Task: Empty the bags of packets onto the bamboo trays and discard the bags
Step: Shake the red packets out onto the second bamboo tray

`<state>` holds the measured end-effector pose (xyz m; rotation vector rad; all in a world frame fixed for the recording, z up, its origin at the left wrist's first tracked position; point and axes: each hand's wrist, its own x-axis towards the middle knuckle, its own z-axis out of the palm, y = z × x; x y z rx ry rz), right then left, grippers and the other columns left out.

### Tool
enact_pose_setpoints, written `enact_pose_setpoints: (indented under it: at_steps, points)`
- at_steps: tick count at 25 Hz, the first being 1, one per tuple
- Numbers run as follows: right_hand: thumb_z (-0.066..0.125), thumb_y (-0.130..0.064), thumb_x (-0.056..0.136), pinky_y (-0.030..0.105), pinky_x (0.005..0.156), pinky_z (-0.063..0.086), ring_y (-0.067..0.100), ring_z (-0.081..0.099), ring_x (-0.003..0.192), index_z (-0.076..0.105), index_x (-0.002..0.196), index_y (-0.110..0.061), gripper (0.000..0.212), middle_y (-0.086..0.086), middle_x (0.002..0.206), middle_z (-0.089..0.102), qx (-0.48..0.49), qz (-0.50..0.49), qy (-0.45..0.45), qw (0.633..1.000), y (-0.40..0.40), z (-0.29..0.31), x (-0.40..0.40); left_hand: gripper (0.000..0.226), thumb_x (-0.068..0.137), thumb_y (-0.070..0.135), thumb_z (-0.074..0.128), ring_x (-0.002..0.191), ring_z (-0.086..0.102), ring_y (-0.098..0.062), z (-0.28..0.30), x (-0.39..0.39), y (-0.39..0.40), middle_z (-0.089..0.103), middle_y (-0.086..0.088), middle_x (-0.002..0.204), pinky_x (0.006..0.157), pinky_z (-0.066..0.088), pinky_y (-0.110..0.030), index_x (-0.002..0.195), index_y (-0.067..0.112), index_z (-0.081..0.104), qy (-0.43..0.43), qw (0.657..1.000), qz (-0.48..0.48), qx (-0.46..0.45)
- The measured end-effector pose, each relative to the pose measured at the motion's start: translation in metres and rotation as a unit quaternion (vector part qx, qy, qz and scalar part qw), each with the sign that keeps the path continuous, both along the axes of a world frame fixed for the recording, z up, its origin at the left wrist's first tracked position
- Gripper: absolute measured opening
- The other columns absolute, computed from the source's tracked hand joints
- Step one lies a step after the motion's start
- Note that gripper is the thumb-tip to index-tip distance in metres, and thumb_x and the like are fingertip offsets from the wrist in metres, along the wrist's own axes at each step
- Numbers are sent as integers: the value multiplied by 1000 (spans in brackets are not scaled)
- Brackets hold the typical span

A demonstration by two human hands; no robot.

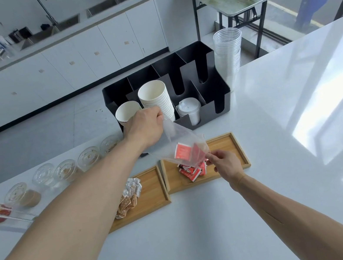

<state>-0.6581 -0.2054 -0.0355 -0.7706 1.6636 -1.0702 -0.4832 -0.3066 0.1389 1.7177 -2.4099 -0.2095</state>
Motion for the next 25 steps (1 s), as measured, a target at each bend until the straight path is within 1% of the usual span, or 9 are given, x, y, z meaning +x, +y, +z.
enact_pose_setpoints:
  at_steps: [3,5,7,9,11,14,17,21,25]
  points:
    - [65,-29,88,41,74,51,16,61,73,73,77,-17,19,-1,73,75,4,1,7,1000,7,-4,-5,18,96,27,41,90,58,-31,-4,-9,4,68,-4,100,71,49,-39,89,23,56,-12,1000,-3,12]
    - [65,-27,88,41,75,51,18,60,73,73,77,-15,19,1,75,76,7,0,1,1000,8,-7,-5,18,96,27,41,94,59,-32,-5,-10,6,68,-4,103,73,49,-40,90,24,57,-19,1000,-8,11]
    - [66,-25,89,36,68,49,16,57,68,73,78,-13,18,0,72,74,4,-4,-14,1000,7,-6,-2,19,97,27,41,94,59,-31,-3,-11,7,68,-2,105,71,48,-40,92,23,58,-10,1000,-10,-5]
    - [65,-25,89,26,58,46,13,53,59,74,81,-11,18,-2,69,72,-1,-18,-39,999,4,-2,5,19,98,28,41,92,59,-29,1,-11,8,67,1,105,69,47,-39,93,22,58,11,999,-17,-34]
    - [66,-25,90,21,54,43,9,52,53,73,82,-11,18,-2,66,70,0,-12,-52,999,2,1,15,19,98,28,42,93,59,-29,6,-16,10,67,1,105,69,47,-39,94,21,59,29,998,-37,-38]
    - [68,-26,89,20,50,39,10,52,55,73,84,-7,20,-1,67,69,13,6,-76,997,2,2,28,20,98,26,45,97,60,-28,11,-24,14,68,1,106,77,51,-44,96,20,63,53,996,-70,-19]
    - [66,-27,90,16,42,35,10,52,54,71,80,-11,19,0,70,69,21,1,-92,996,0,1,33,20,98,25,46,98,60,-29,13,-29,16,68,0,105,82,51,-46,97,20,65,62,995,-81,-22]
    - [64,-25,92,14,41,36,5,54,49,71,77,-17,19,-6,65,70,15,-14,-89,996,-4,3,33,22,97,26,47,97,60,-26,13,-33,21,69,1,103,83,50,-45,97,20,68,81,990,-110,-27]
    - [63,-25,93,14,38,35,7,53,47,69,76,-17,20,-3,66,70,6,-21,-91,996,-9,6,34,23,98,29,47,99,61,-26,9,-34,25,69,2,105,82,51,-45,100,21,69,93,987,-122,-54]
